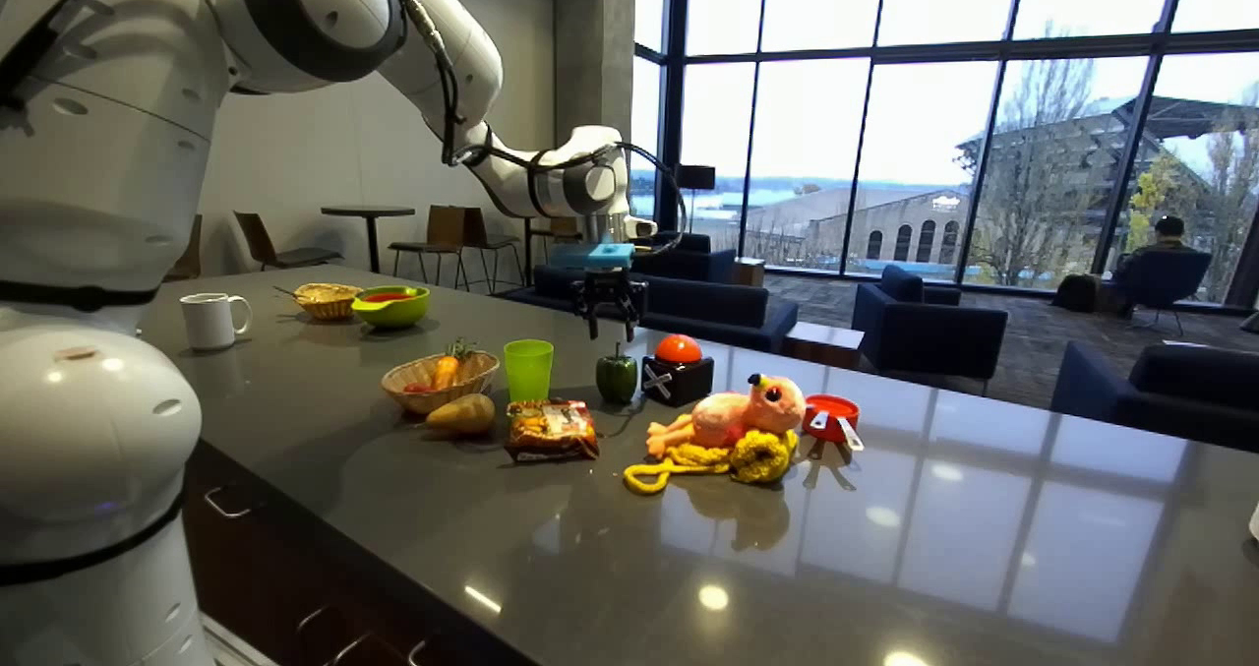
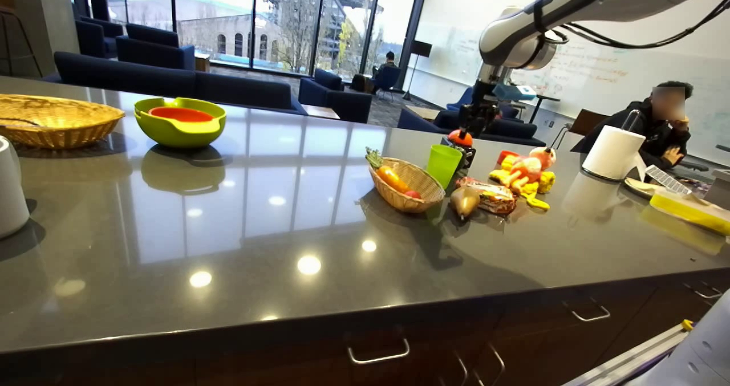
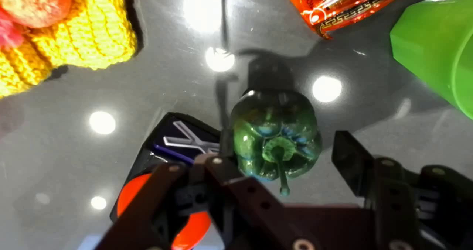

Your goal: Put the green bell pepper in the basket on the right.

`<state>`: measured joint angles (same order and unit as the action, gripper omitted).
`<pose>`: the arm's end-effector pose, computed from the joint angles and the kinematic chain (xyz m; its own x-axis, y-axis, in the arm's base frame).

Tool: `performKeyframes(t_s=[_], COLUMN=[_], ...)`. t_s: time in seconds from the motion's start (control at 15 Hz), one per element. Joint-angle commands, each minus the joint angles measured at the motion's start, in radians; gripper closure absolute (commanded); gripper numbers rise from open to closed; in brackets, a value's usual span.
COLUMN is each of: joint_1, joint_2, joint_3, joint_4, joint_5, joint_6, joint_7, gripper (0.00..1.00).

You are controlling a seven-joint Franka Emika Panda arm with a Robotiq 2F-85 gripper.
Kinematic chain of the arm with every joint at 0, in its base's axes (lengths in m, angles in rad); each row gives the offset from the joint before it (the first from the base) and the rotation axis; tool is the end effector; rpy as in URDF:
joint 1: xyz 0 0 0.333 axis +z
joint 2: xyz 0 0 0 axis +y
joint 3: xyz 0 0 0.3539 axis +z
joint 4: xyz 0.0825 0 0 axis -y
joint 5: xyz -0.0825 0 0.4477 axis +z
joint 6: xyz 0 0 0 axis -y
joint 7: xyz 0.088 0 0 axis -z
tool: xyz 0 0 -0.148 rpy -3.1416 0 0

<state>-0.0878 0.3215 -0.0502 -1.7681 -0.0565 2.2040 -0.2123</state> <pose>0.7171 -0.1012 0.3558 0.9890 0.1121 0.0970 0.1038 -0.9908 0.0873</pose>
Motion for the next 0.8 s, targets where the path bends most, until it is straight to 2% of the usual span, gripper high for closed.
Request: performKeyframes(t_s=[0.0, 0.73], joint_1=[-0.012, -0.05], joint_2=[0.008, 0.047], joint_3=[0.014, 0.056], joint_4=[0.007, 0.047], joint_5=[-0.002, 0.022], joint_6=[0.034, 0.034], joint_7=[-0.079, -0.378], gripper=[0.01, 0.0])
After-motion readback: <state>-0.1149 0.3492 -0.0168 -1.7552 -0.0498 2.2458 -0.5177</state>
